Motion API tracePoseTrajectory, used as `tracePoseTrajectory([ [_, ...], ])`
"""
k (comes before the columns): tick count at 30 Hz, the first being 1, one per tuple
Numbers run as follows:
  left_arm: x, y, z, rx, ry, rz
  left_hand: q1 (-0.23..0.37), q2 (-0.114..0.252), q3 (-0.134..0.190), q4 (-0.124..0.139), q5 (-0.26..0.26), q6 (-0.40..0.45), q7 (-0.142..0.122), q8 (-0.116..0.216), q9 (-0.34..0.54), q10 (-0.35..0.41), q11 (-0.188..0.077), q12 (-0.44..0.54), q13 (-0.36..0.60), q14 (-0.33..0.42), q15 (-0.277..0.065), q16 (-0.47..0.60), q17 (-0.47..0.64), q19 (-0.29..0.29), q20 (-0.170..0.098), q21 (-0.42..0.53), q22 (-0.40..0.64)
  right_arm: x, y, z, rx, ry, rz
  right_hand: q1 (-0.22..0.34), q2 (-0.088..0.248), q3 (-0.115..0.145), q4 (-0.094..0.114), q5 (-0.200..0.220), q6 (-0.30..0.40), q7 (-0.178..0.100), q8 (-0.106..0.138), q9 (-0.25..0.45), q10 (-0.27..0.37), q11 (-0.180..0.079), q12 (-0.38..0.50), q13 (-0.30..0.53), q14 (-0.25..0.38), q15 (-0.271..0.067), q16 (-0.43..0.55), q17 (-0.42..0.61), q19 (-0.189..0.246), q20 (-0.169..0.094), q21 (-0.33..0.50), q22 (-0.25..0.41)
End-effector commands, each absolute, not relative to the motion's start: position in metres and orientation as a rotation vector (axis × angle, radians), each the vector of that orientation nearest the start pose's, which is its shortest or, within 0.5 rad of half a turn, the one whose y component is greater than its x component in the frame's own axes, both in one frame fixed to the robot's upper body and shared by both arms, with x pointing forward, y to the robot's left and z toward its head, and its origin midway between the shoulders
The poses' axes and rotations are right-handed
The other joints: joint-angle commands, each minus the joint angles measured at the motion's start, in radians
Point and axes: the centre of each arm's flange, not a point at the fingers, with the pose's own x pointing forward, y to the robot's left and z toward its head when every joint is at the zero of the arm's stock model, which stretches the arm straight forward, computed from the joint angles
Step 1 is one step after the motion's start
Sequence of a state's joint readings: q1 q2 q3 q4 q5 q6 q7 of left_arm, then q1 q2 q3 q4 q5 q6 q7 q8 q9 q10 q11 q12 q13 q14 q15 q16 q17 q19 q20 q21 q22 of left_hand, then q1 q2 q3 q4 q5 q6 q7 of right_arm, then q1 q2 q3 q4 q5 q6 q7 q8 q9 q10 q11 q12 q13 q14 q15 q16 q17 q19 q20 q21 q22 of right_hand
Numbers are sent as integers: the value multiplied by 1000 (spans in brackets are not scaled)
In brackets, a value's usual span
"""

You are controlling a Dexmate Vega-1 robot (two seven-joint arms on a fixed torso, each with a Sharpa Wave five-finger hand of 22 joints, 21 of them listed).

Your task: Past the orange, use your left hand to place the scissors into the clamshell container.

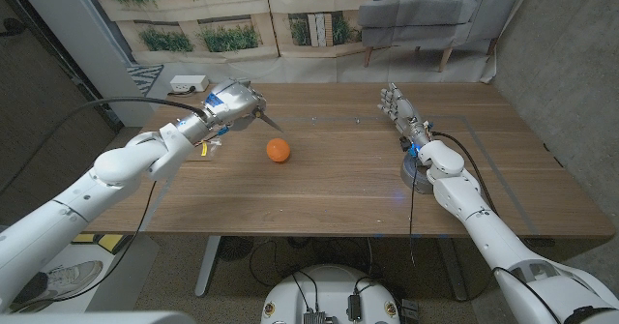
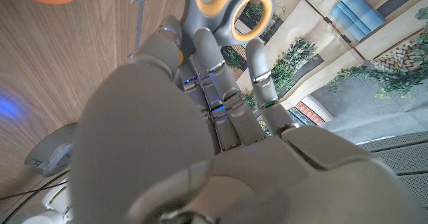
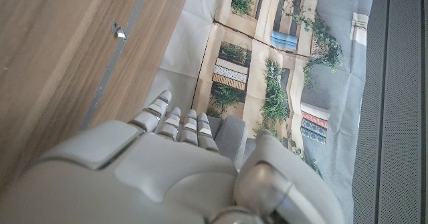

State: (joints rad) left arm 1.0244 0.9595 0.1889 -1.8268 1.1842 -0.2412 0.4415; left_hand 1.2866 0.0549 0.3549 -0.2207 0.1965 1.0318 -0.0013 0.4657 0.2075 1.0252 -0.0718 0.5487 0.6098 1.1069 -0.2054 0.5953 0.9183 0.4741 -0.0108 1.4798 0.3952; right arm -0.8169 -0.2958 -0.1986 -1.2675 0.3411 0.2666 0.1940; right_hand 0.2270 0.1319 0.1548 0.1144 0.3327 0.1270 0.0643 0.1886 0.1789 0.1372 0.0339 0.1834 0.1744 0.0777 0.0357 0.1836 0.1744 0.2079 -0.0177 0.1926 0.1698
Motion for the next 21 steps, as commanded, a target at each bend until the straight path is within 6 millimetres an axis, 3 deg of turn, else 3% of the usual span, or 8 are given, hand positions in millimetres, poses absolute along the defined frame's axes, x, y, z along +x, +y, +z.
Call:
tracePoseTrajectory([
  [1,514,305,64,1984,-1192,400,-8,4,68,55,7,58,45,-1,2,47,-38,-3,4,13,-22,-2,7,-2,-1,13,-3,658,-246,1,-81,-673,291,-6,2,8,-1,-1,6,2,2,4,11,0,2,5,11,-2,3,2,10,-3,4,3],
  [21,525,325,73,1964,-1108,461,-12,1,81,54,7,59,50,-7,3,57,-36,-15,12,17,-22,-10,22,-5,-1,28,-21,660,-244,4,-93,-676,289,-6,1,9,-1,-1,7,2,2,4,11,0,2,5,12,-3,3,2,10,-3,3,3],
])
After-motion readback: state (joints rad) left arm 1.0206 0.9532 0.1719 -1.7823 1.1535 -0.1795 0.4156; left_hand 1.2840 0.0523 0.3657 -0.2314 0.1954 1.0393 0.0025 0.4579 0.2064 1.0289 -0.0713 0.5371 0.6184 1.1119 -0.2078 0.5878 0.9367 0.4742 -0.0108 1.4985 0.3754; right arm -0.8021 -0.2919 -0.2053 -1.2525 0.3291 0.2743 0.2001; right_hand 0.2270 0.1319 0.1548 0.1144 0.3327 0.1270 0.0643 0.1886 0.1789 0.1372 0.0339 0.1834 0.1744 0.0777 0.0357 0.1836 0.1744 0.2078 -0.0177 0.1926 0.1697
